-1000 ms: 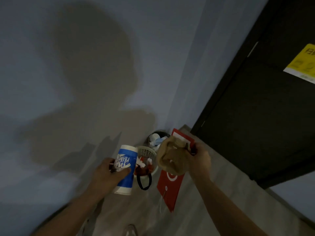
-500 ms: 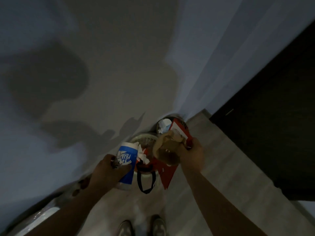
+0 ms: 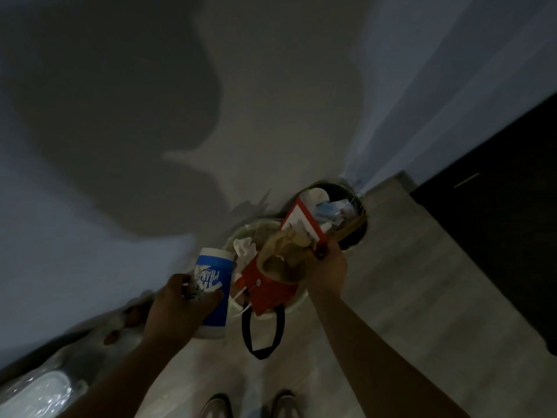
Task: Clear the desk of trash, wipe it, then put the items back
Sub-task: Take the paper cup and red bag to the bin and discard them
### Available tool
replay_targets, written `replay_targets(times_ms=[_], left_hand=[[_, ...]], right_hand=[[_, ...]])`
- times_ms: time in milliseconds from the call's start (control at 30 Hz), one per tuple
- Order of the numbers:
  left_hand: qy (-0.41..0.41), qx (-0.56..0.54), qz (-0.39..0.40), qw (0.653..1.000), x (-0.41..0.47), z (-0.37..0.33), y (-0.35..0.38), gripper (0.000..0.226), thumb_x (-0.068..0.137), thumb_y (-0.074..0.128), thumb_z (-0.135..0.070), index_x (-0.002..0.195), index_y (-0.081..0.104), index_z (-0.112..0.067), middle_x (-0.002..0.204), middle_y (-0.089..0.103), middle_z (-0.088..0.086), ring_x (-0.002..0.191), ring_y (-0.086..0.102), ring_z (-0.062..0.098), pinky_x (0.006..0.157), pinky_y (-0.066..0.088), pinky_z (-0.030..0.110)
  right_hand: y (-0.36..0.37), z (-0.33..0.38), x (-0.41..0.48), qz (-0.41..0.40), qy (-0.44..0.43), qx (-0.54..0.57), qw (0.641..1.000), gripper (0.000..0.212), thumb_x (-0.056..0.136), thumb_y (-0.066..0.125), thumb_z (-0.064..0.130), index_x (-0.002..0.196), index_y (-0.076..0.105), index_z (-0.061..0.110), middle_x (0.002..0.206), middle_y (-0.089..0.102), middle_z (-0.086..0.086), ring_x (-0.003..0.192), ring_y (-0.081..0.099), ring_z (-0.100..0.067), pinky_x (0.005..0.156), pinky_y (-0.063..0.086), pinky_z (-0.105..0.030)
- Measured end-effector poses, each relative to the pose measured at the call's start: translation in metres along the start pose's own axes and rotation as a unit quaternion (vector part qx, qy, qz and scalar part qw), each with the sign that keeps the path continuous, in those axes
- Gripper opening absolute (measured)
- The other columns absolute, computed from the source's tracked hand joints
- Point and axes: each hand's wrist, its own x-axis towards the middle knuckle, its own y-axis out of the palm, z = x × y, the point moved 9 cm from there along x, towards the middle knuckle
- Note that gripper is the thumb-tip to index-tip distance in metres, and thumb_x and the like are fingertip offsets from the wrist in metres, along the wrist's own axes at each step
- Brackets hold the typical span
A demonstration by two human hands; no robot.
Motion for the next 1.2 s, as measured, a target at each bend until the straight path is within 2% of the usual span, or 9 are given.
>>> replay_targets(times_ms=[100,200,367,467,600,700,833,967,1200], left_hand=[[-0.009,-0.003,-0.003,1.000,0.021,0.010,0.017,0.061,0.082,0.072,-0.028,0.132,0.042,-0.009,0.118,0.057,0.013,0.083,0.055,0.018,0.062,0.047,0.026],[-0.016,0.004,-0.001,1.000,0.043,0.017,0.039,0.062,0.081,0.073,-0.029,0.131,0.042,-0.009,0.106,0.055,0.007,0.079,0.057,0.017,0.056,0.045,0.024],[-0.008,0.041,-0.009,0.999,0.074,0.020,0.073,0.059,0.079,0.075,-0.034,0.127,0.045,-0.014,0.099,0.053,-0.001,0.082,0.057,0.015,0.066,0.050,0.029],[-0.005,0.058,-0.018,0.998,0.090,0.019,0.090,0.059,0.078,0.075,-0.035,0.125,0.047,-0.012,0.098,0.052,-0.002,0.084,0.056,0.017,0.068,0.051,0.031],[-0.011,0.105,-0.003,0.994,0.119,0.024,0.110,0.059,0.079,0.073,-0.045,0.121,0.049,-0.012,0.101,0.056,0.003,0.090,0.060,0.022,0.077,0.056,0.039],[0.000,0.153,-0.006,0.988,0.134,0.025,0.124,0.062,0.078,0.072,-0.049,0.121,0.049,-0.011,0.110,0.062,0.009,0.096,0.062,0.026,0.079,0.055,0.039],[0.042,0.154,-0.020,0.987,0.136,0.013,0.132,0.073,0.077,0.074,-0.046,0.131,0.045,-0.007,0.122,0.057,0.014,0.108,0.057,0.030,0.084,0.050,0.038],[0.086,0.212,-0.011,0.973,0.118,-0.004,0.122,0.072,0.079,0.074,-0.039,0.137,0.043,-0.010,0.130,0.049,0.015,0.113,0.053,0.031,0.091,0.048,0.041],[0.147,0.332,0.067,0.929,0.056,-0.042,0.091,0.054,0.088,0.064,-0.035,0.135,0.046,-0.013,0.129,0.055,0.009,0.112,0.056,0.022,0.087,0.043,0.025]], right_hand=[[0.028,-0.033,0.015,0.041,0.012,-0.029,0.999,0.030,0.079,0.062,0.035,0.105,0.060,0.020,0.090,0.068,0.002,0.086,0.065,-0.020,0.074,0.052,-0.038],[0.051,-0.064,0.024,0.071,0.012,-0.037,0.997,0.051,0.078,0.054,0.055,0.115,0.058,0.022,0.107,0.067,-0.001,0.101,0.063,-0.020,0.088,0.049,-0.040],[0.064,-0.102,0.037,0.095,0.028,-0.025,0.995,0.046,0.088,0.067,0.029,0.128,0.051,0.013,0.117,0.057,0.002,0.108,0.054,-0.013,0.087,0.037,-0.017],[0.062,-0.121,0.044,0.094,0.047,-0.032,0.994,0.059,0.080,0.075,0.033,0.130,0.049,0.016,0.115,0.057,0.001,0.109,0.055,-0.017,0.088,0.044,-0.028],[0.061,-0.136,0.050,0.095,0.042,-0.013,0.995,0.069,0.074,0.081,0.022,0.133,0.046,0.013,0.113,0.053,0.005,0.104,0.052,-0.011,0.086,0.044,-0.023],[0.055,-0.143,0.051,0.088,0.049,-0.028,0.995,0.075,0.075,0.080,0.026,0.138,0.043,0.014,0.126,0.055,-0.002,0.112,0.055,-0.017,0.091,0.048,-0.030],[0.051,-0.150,0.038,0.112,0.066,-0.096,0.987,0.071,0.072,0.071,0.054,0.133,0.049,0.025,0.126,0.058,0.003,0.116,0.055,-0.015,0.095,0.049,-0.037],[0.037,-0.125,0.020,0.150,0.029,-0.200,0.968,0.035,0.088,0.064,0.039,0.117,0.058,0.022,0.110,0.059,0.005,0.106,0.056,-0.012,0.092,0.047,-0.031],[0.008,-0.062,-0.018,0.221,-0.034,-0.324,0.919,0.050,0.090,0.062,0.034,0.136,0.045,0.023,0.131,0.051,0.003,0.121,0.049,-0.012,0.100,0.042,-0.026]])
